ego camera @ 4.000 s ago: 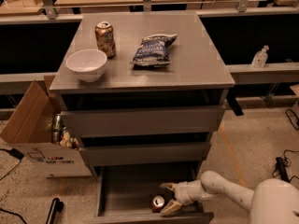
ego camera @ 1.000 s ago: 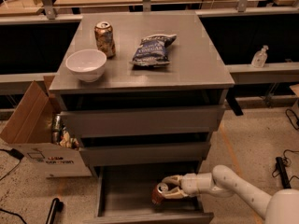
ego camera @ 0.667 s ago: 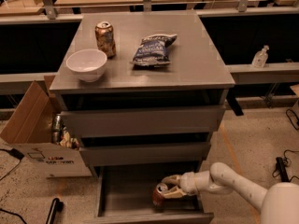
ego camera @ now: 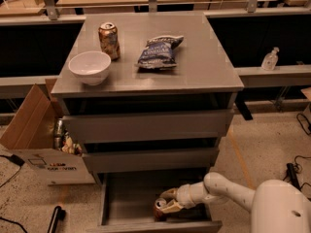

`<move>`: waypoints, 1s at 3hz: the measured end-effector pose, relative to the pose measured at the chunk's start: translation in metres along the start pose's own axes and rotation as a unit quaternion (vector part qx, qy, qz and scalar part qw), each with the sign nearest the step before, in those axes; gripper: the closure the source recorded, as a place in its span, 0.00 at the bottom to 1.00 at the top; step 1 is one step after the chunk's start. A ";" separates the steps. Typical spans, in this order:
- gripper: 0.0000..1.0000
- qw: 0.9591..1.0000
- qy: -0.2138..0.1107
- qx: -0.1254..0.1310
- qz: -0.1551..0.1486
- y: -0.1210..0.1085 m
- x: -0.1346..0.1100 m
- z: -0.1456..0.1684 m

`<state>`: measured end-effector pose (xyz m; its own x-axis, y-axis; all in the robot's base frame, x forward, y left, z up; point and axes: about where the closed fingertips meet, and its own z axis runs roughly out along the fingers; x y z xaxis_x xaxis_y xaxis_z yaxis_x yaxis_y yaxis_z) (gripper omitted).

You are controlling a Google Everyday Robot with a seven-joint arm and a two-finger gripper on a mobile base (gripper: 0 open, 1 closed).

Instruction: Pick coke can from bottom drawer and place on counter

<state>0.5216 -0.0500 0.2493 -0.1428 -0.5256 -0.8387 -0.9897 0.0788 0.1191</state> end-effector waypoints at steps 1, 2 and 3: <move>1.00 1.000 0.001 0.016 -0.010 0.001 0.009 0.015; 1.00 0.999 0.010 0.043 -0.023 0.001 0.014 0.023; 0.99 0.997 0.031 0.067 -0.038 -0.001 0.017 0.031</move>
Offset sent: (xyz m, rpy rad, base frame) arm 0.0001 0.0119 -0.0335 -0.0794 -0.1530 -0.0956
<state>0.5206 -0.0326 0.2178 -0.0719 -0.5853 -0.8076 -0.9888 0.1478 -0.0191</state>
